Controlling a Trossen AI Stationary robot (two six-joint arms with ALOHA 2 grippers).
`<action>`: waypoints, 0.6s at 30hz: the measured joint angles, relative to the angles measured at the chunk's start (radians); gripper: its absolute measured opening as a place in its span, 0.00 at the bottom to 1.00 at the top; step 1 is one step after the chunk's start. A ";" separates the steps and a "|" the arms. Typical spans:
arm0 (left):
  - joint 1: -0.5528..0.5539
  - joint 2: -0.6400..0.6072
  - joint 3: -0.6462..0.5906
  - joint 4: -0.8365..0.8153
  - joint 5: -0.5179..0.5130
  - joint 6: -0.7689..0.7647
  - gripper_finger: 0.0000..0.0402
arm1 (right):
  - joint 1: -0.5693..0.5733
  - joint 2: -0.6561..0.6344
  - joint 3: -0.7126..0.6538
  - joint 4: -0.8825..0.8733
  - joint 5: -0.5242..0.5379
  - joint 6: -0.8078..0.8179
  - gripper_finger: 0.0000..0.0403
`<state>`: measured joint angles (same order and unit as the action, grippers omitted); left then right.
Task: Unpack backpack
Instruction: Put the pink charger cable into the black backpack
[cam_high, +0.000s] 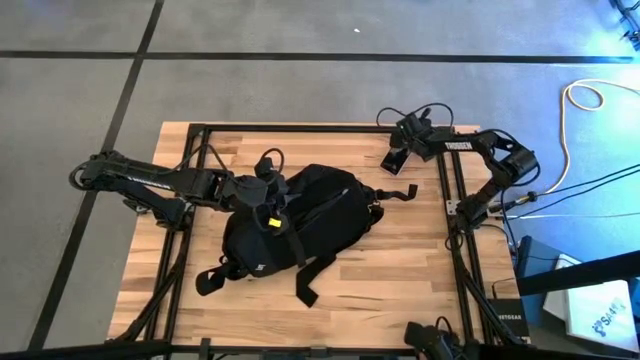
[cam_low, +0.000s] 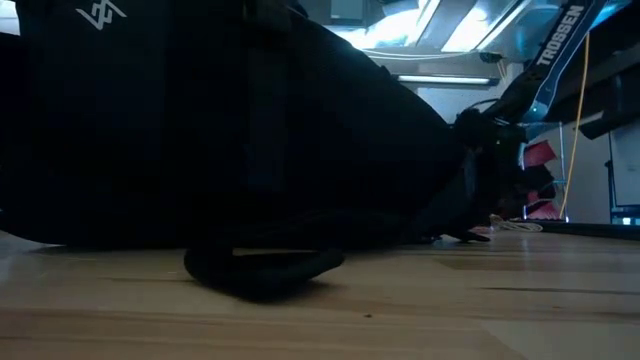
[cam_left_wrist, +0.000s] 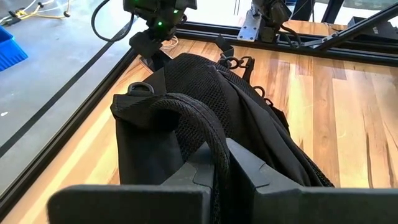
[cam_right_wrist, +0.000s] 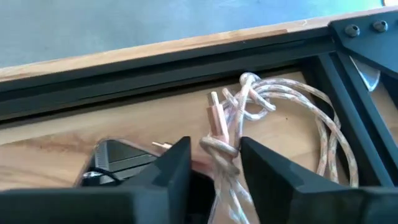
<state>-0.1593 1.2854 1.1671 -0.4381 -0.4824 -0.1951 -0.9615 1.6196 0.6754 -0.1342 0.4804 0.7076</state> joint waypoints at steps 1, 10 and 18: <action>0.000 0.000 0.000 0.000 0.000 0.000 0.01 | 0.000 0.010 0.000 0.007 0.009 0.007 0.27; 0.000 0.000 0.000 0.000 0.000 0.000 0.01 | 0.008 0.054 0.003 0.046 0.034 0.101 0.18; 0.000 0.000 0.000 0.000 0.000 0.000 0.01 | 0.007 0.055 0.002 0.037 0.022 0.096 0.12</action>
<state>-0.1593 1.2854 1.1671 -0.4381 -0.4824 -0.1951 -0.9543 1.6744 0.6774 -0.0970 0.5026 0.8037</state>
